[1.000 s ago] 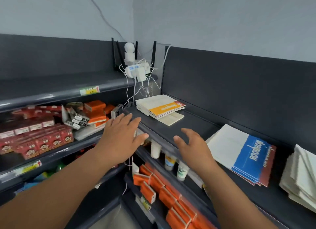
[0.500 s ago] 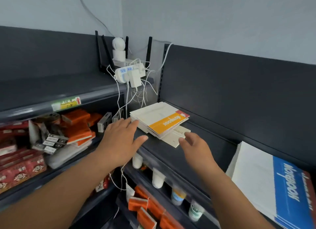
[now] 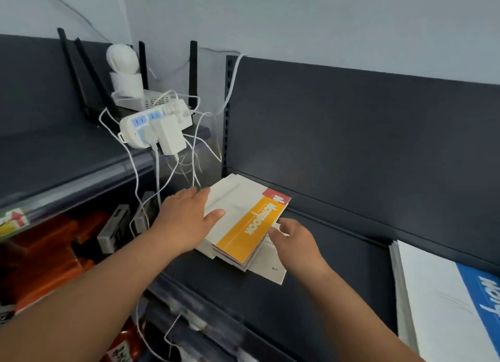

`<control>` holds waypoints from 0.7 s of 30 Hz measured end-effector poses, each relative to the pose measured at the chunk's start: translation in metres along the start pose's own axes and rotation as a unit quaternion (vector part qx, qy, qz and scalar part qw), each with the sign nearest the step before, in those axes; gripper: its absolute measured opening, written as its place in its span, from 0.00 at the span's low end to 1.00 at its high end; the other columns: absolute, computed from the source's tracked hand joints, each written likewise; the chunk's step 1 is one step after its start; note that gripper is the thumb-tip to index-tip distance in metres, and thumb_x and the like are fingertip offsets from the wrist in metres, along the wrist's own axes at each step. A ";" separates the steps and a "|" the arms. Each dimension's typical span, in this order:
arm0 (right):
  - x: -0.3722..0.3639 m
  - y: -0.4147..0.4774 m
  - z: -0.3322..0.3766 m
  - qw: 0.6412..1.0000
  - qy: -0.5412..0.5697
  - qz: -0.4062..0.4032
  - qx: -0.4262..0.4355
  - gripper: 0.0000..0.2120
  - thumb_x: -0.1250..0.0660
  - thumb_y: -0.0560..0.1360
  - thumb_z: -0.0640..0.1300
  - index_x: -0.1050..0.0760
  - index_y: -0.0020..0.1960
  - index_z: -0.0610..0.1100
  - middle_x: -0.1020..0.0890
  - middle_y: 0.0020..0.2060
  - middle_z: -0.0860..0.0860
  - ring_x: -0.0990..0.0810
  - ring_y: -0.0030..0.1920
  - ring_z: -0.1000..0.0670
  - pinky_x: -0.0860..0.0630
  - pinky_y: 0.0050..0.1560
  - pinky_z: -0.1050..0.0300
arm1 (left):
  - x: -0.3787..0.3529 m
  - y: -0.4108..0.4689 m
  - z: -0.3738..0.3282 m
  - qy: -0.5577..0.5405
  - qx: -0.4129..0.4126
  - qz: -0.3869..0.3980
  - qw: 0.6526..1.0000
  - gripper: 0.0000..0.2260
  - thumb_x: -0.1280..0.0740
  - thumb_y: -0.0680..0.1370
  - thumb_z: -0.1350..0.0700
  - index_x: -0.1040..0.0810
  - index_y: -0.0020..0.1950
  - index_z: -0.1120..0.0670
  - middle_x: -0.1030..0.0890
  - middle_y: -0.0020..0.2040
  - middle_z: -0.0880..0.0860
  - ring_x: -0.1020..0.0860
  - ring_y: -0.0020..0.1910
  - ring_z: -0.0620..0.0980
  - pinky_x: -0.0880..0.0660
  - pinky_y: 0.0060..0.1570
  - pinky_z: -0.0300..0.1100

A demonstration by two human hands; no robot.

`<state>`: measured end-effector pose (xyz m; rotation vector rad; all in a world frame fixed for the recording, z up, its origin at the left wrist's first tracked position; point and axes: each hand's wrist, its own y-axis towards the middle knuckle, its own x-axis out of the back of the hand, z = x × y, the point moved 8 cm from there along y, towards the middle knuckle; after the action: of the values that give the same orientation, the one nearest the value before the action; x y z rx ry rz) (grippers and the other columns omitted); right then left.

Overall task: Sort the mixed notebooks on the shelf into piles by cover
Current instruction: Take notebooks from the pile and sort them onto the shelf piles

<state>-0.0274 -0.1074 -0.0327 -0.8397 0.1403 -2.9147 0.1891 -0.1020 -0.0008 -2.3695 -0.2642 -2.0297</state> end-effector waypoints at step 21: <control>-0.039 0.029 -0.005 0.966 0.146 -0.106 -0.187 0.08 0.39 0.82 0.46 0.31 0.62 0.51 0.22 0.45 0.59 0.22 0.45 0.56 0.28 0.46 0.59 | -0.040 0.068 0.010 -0.086 -0.067 0.082 0.991 0.35 0.45 0.77 0.33 0.46 0.78 0.51 0.36 0.74 0.56 0.34 0.71 0.57 0.32 0.66 0.51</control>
<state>0.0047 -0.1314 -0.0604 -0.4777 0.6832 -3.2553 0.2018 -0.1732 -0.0343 -2.5518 0.0664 -1.8294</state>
